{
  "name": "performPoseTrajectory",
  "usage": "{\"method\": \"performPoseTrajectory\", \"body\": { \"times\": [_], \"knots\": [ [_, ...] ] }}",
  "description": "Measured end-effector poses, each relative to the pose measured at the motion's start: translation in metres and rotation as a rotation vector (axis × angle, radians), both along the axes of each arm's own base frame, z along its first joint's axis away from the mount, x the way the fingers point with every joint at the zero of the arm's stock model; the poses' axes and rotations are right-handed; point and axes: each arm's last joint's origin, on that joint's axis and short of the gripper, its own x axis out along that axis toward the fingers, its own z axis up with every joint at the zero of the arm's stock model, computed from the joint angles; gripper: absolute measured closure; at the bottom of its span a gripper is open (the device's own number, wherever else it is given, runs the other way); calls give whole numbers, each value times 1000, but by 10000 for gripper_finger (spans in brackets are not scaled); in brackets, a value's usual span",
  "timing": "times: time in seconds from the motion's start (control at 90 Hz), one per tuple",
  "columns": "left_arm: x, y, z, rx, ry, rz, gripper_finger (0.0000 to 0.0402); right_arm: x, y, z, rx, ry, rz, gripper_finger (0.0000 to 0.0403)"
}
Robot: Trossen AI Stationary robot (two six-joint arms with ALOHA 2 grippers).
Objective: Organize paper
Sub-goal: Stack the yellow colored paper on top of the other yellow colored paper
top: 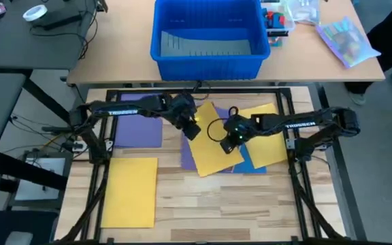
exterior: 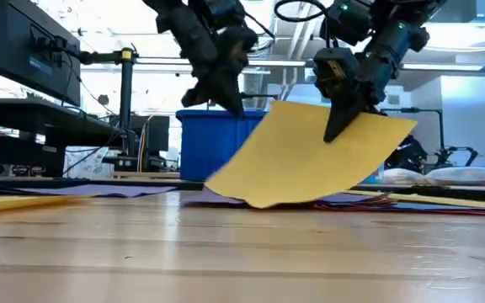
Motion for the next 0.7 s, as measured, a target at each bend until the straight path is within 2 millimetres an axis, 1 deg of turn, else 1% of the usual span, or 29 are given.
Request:
{"method": "performPoseTrajectory", "body": {
  "times": [0.156, 0.256, 0.333, 0.478, 0.6, 0.7],
  "knots": [
    [-15, 3, -10, -55, 162, 26, 295, -2, -10, 9, -42, 38, 37, 403],
    [-24, 6, -25, -3, 235, 29, 264, -4, -17, 18, -54, 19, 21, 403],
    [-31, 12, -37, 34, 270, 40, 251, -8, -22, 24, -56, 5, -2, 403],
    [-34, 33, -38, 97, 138, 22, 247, -13, -28, 30, -70, -22, -8, 403],
    [-37, 51, -51, 54, 9, 3, 248, -15, -32, 30, -41, -24, -29, 403],
    [-44, 60, -65, 13, -70, 15, 248, -15, -34, 30, -16, -30, -68, 403]
  ]
}}
